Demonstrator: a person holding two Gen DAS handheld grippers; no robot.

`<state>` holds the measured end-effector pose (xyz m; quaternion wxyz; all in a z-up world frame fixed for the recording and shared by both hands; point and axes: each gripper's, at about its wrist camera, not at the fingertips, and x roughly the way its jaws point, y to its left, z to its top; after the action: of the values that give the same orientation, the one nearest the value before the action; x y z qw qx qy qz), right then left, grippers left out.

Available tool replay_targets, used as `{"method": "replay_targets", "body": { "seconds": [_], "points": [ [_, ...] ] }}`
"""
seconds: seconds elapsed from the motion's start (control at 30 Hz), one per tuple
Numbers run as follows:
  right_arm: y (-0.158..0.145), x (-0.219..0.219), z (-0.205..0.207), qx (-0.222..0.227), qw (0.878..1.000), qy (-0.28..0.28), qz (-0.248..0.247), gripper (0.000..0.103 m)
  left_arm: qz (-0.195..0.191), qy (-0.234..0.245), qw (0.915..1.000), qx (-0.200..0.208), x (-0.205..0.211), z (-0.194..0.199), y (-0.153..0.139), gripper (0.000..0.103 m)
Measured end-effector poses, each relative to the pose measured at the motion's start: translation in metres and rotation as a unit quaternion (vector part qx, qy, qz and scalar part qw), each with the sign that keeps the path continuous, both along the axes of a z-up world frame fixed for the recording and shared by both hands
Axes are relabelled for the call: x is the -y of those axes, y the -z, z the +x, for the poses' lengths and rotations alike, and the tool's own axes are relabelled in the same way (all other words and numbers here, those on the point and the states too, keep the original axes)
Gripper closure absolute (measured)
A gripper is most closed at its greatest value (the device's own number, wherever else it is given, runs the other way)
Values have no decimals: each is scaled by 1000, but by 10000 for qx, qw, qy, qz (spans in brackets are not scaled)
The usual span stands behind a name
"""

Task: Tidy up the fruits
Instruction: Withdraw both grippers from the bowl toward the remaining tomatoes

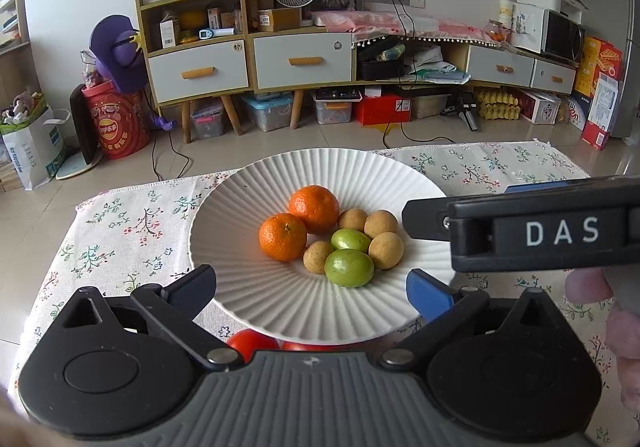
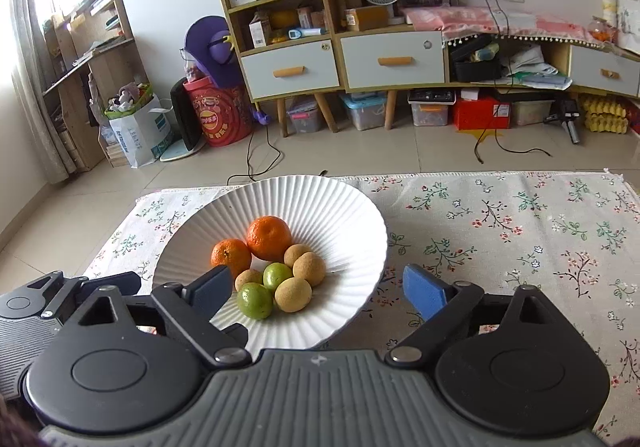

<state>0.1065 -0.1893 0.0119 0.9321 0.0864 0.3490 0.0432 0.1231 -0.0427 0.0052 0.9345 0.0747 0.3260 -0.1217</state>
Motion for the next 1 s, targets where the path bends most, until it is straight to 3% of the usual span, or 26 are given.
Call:
{"method": "replay_targets", "body": {
  "seconds": [0.3, 1.0],
  "points": [
    [-4, 7, -18, -44, 9998, -202, -68, 1, -61, -52, 9997, -234, -10, -15, -4, 4],
    [4, 7, -53, -166, 9965, -693, -448, 1, 4, 45, 9994, -347, -40, -50, 1, 4]
  ]
}}
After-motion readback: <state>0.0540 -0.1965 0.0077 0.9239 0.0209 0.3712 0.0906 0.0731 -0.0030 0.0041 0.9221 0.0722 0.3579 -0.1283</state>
